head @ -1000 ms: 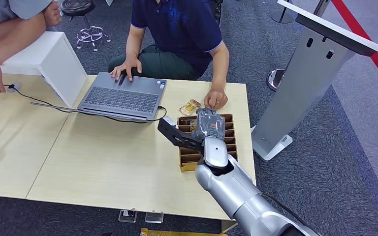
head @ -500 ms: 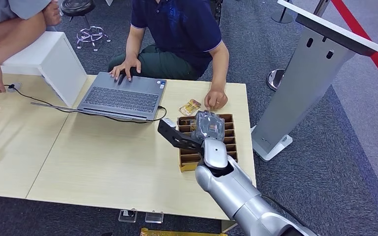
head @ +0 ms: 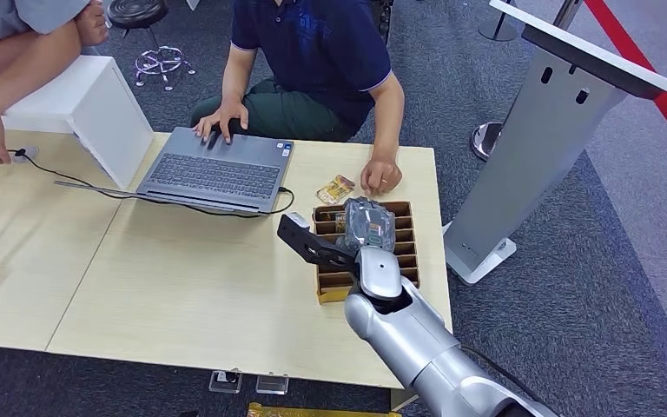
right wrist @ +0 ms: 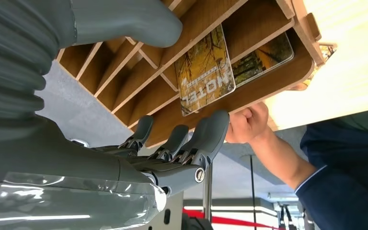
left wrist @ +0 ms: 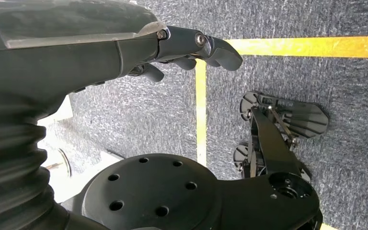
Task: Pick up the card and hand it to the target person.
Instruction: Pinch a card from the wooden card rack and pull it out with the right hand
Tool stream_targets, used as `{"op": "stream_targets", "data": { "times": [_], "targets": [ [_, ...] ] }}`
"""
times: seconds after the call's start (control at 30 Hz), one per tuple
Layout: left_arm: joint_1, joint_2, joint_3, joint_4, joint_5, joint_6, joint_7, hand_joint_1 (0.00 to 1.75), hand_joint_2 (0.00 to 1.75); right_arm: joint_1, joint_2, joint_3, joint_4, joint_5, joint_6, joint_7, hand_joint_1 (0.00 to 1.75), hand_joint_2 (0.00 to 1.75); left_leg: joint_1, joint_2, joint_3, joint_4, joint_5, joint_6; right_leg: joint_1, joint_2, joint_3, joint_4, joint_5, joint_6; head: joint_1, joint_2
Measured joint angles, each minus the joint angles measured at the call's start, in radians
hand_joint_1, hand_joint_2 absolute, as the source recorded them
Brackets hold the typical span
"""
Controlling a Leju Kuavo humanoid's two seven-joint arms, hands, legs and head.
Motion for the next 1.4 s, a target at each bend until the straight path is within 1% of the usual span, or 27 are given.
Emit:
{"op": "stream_targets", "data": {
  "times": [0.4, 0.67, 0.8, 0.9, 1.0, 1.13, 1.23, 1.4],
  "targets": [
    [0.001, 0.0, 0.0, 0.0, 0.004, -0.003, -0.001, 0.0, 1.75, 0.003, -0.009, -0.001, 0.0, -0.023, -0.001, -0.002, 0.66, 1.75, 0.0, 0.0, 0.0, 0.0, 0.0, 0.0, 0.0, 0.0, 0.0, 0.0, 0.0, 0.0, 0.0, 0.0],
    [0.001, 0.0, 0.0, 0.0, 0.006, -0.003, -0.001, 0.0, 1.75, 0.006, -0.011, -0.001, 0.0, -0.027, -0.001, -0.011, 0.59, 1.75, 0.0, 0.0, 0.0, 0.0, 0.0, 0.0, 0.0, 0.0, 0.0, 0.0, 0.0, 0.0, 0.0, 0.0],
    [0.002, 0.0, 0.0, 0.0, 0.006, -0.003, -0.002, 0.0, 1.75, 0.008, -0.014, -0.001, 0.0, -0.028, -0.001, -0.011, 0.49, 1.75, 0.0, 0.0, 0.0, 0.0, 0.0, 0.0, 0.0, 0.0, 0.0, 0.0, 0.0, 0.0, 0.0, 0.0],
    [0.002, 0.0, 0.0, 0.0, 0.006, -0.003, -0.002, 0.0, 1.75, 0.012, -0.015, -0.001, 0.0, -0.032, -0.001, -0.014, 0.48, 1.75, 0.0, 0.0, 0.0, 0.0, 0.0, 0.0, 0.0, 0.0, 0.0, 0.0, 0.0, 0.0, 0.0, 0.0],
    [0.003, 0.0, 0.0, 0.0, 0.007, -0.003, -0.002, 0.0, 1.75, 0.013, -0.015, -0.001, 0.003, -0.042, -0.001, -0.023, 0.52, 1.75, 0.0, 0.0, 0.0, 0.0, 0.0, 0.0, 0.0, 0.0, 0.0, 0.0, 0.0, 0.0, 0.0, 0.0],
    [0.004, 0.0, 0.0, 0.0, 0.008, -0.003, -0.002, 0.0, 1.75, 0.013, -0.015, -0.002, 0.01, -0.046, -0.003, -0.03, 0.65, 1.75, 0.0, 0.0, 0.0, 0.0, 0.0, 0.0, 0.0, 0.0, 0.0, 0.0, 0.0, 0.0, 0.0, 0.0],
    [0.004, 0.0, 0.0, 0.0, 0.008, -0.003, -0.002, 0.0, 1.75, 0.014, -0.015, -0.002, 0.014, -0.047, -0.003, -0.033, 0.72, 1.75, 0.0, 0.0, 0.0, 0.0, 0.0, 0.0, 0.0, 0.0, 0.0, 0.0, 0.0, 0.0, 0.0, 0.0],
    [0.004, 0.0, 0.0, 0.0, 0.009, -0.003, -0.002, 0.0, 1.75, 0.012, -0.015, -0.002, 0.017, -0.048, -0.004, -0.034, 0.75, 1.75, 0.0, 0.0, 0.0, 0.0, 0.0, 0.0, 0.0, 0.0, 0.0, 0.0, 0.0, 0.0, 0.0, 0.0]
  ]
}}
